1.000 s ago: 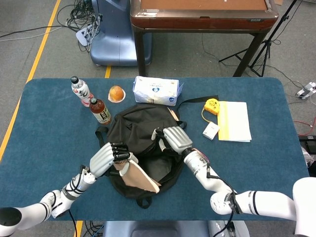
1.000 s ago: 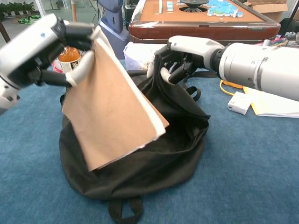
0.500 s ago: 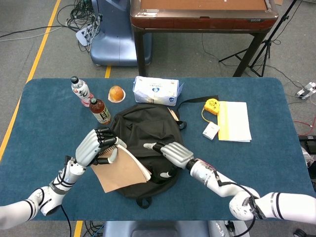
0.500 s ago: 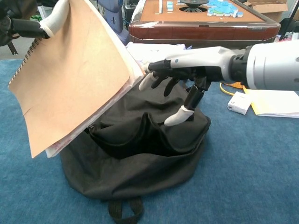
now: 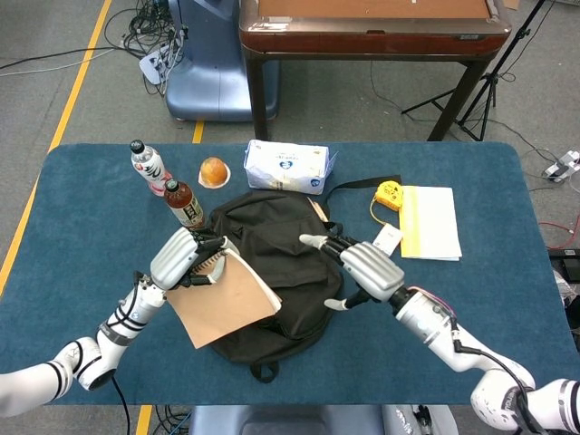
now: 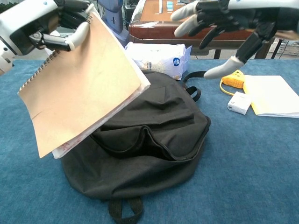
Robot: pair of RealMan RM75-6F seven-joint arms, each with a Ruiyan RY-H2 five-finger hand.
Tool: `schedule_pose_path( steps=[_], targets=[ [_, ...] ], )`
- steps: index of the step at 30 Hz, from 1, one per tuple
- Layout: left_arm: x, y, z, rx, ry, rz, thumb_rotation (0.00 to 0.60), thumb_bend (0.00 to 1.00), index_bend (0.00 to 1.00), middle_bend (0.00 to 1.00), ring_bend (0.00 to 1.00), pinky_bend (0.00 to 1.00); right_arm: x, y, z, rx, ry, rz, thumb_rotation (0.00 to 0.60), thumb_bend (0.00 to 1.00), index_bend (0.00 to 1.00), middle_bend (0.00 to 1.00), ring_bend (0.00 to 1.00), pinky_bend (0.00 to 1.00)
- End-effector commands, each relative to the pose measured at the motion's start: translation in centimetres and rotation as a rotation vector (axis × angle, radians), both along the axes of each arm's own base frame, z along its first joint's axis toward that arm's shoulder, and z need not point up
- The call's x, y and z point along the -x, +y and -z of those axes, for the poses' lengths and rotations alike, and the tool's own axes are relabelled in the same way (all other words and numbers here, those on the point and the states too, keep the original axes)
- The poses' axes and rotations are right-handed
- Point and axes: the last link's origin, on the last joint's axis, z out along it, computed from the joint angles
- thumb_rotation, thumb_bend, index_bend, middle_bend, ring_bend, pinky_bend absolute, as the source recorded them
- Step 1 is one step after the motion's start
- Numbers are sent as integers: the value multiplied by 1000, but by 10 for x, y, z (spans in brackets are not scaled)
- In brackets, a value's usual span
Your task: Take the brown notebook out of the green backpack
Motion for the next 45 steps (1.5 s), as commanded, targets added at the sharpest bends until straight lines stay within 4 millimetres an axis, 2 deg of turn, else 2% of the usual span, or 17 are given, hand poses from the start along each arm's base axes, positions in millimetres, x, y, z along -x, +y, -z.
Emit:
schedule_pose_path(
  steps=[1,7,8,10,11,12,14,16,19,22,28,33,41,45],
  targets=[
    [-7,14,21,41,100,-49,600,554,651,806,676,507,7,-1,-12,72,-33,9,600,78,0,140,99,220],
    [-14,28,44,66,191,-98,600,537,596,722,594,507,14,-4,-18,125,-50,39,600,78,0,140,99,220],
    [-14,31,50,68,228,-100,600,515,578,685,560,507,15,-5,-20,135,-54,44,600,77,0,140,99,219],
    [-13,37,57,66,309,-118,600,431,487,533,435,487,17,-5,-21,147,-49,50,600,77,0,140,99,219],
    [-14,39,60,67,332,-126,600,378,411,415,340,452,18,-6,-22,152,-49,53,600,77,0,140,99,219],
    [-15,41,61,67,347,-138,600,321,310,269,220,381,19,-6,-22,156,-45,55,600,77,0,140,99,219],
    [-18,43,62,65,351,-164,600,262,179,97,69,248,22,-7,-24,169,-38,65,600,77,0,140,99,219],
    [-18,43,60,56,342,-179,600,240,110,23,9,162,25,-7,-26,183,-28,71,600,77,0,140,99,219],
    [-16,44,54,28,332,-195,600,227,65,0,0,84,31,-7,-29,198,-17,89,600,77,0,139,99,219],
    [-6,44,41,-3,320,-222,600,227,64,0,0,80,37,-7,-31,203,13,102,600,88,0,140,99,220],
    [29,23,2,-109,259,-279,600,227,151,5,6,81,54,-2,-35,203,116,122,600,252,0,117,99,219],
    [66,-8,-30,-198,277,-345,600,227,202,48,43,81,75,7,-37,206,173,177,600,312,45,147,99,229],
    [119,-68,-79,-291,381,-562,600,227,220,69,55,81,116,29,-40,266,228,293,600,342,334,305,213,329],
    [141,-97,-94,-310,452,-663,600,227,221,70,55,81,132,42,-43,291,259,338,600,344,385,345,241,339]
  ],
)
